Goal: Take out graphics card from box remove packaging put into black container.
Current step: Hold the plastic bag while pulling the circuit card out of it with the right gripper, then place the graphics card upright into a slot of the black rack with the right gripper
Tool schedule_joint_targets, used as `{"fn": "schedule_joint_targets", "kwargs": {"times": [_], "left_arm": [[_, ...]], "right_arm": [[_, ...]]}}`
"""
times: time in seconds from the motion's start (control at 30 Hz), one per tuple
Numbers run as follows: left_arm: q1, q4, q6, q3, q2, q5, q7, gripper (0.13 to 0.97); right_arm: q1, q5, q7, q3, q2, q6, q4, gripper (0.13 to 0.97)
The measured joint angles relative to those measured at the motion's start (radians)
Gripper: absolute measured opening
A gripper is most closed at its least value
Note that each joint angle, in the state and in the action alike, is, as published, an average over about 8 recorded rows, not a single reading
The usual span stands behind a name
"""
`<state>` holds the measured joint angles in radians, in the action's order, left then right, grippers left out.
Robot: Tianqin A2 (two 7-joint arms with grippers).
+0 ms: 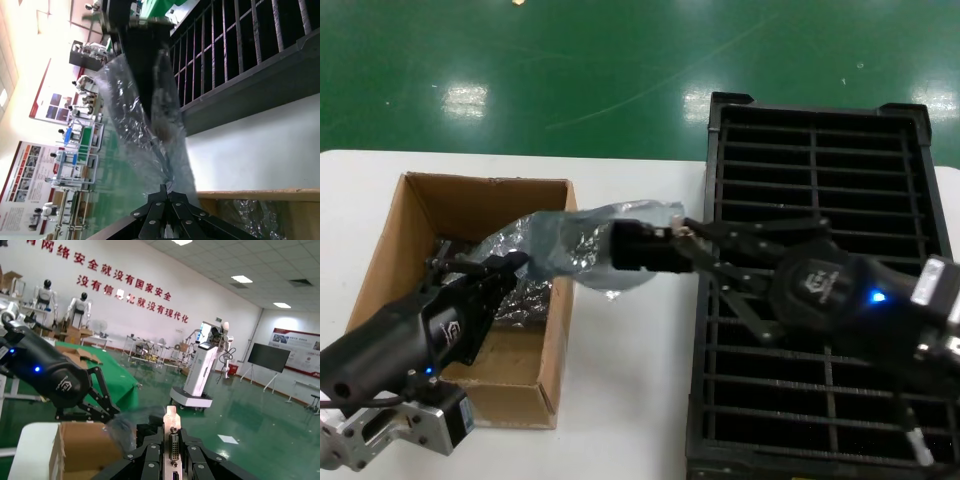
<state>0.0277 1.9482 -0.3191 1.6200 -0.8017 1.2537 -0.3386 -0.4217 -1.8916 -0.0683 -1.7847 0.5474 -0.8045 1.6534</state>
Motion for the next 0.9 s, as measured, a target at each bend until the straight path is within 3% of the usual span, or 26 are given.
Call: {"fn": "schedule_joint_targets", "kwargs": {"times": [0.6,0.9], "left_arm": [[0.0,0.0,0.0,0.0,0.0,0.0,0.0,0.139],[0.0,0.0,0.0,0.0,0.0,0.0,0.0,0.139]], "right_arm": [[0.07,-0.07,0.001,0.204,0.31,-0.097,0.083,0.186],[0.004,0.076,0.166,0.125,0.43,-0.076,0.076,0.186]]}}
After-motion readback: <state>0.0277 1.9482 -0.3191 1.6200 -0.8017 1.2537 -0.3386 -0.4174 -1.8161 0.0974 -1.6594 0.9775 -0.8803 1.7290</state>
